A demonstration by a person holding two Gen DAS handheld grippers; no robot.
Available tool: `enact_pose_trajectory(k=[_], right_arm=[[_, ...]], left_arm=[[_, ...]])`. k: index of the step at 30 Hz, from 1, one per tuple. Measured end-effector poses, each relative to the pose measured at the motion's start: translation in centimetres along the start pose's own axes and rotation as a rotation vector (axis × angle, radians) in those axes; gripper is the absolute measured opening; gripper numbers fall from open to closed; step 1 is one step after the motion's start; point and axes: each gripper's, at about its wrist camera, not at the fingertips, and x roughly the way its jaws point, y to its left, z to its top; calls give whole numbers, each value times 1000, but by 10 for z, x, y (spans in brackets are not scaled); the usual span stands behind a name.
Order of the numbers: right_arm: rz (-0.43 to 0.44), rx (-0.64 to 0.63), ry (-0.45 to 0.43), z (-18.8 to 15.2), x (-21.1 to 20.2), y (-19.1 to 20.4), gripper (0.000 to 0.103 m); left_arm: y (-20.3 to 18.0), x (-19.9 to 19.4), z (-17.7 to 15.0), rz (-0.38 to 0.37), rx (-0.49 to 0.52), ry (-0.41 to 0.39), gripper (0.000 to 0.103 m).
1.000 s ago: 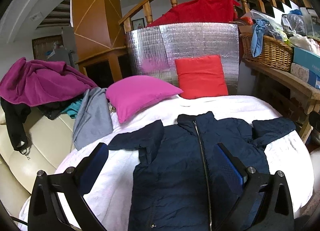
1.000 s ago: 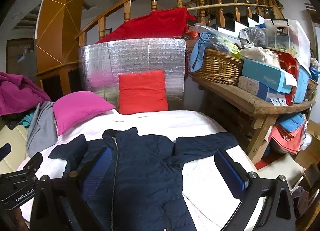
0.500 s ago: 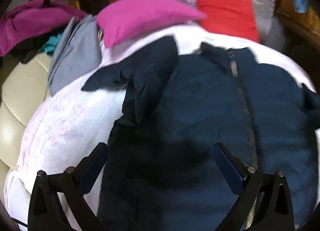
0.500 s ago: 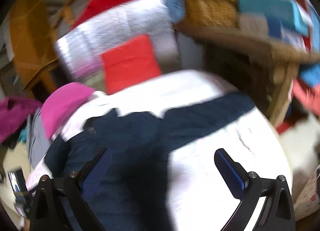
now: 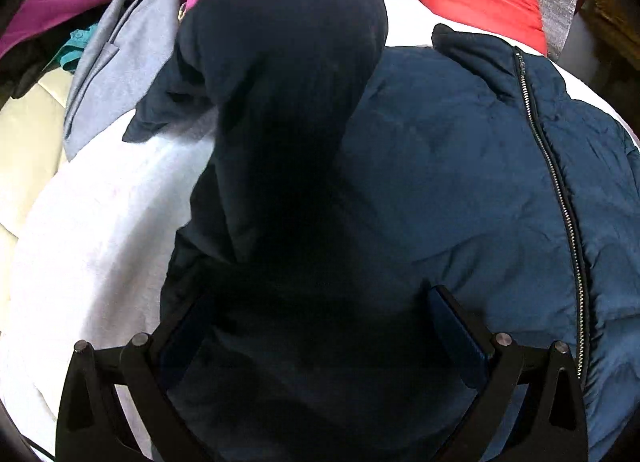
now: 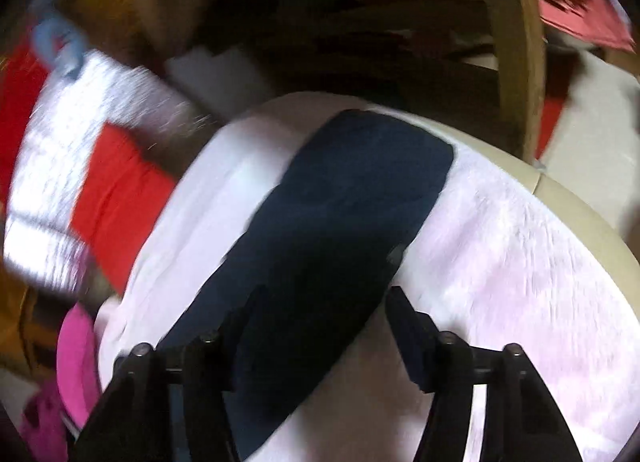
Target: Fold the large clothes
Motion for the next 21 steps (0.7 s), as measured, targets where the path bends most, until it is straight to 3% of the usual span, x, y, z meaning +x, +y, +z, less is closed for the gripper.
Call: enact_pose_trajectory(k=[4, 5, 7, 10, 13, 18, 21], right_arm=[[-37, 20, -27, 13, 17, -1, 62], [-44, 6, -35, 16, 20, 2, 55], [-43, 16, -50, 20, 25, 3, 24], [38, 50, -85, 18, 18, 6, 8], [77, -92, -177, 9, -21, 42, 7], [211, -298, -290, -37, -101, 121, 7], [318, -419, -296, -82, -143, 179, 7]], left_arm=[[1, -1, -9, -21, -7, -28, 103], [4, 2, -9, -27, -11, -27, 103], [10, 8, -7, -37, -17, -30, 103], [14, 6, -7, -45, -1, -11, 103], [23, -7, 3, -29, 0, -17, 103], [59, -56, 9, 25, -107, -230, 103], [88, -73, 6, 64, -181, -287, 103]])
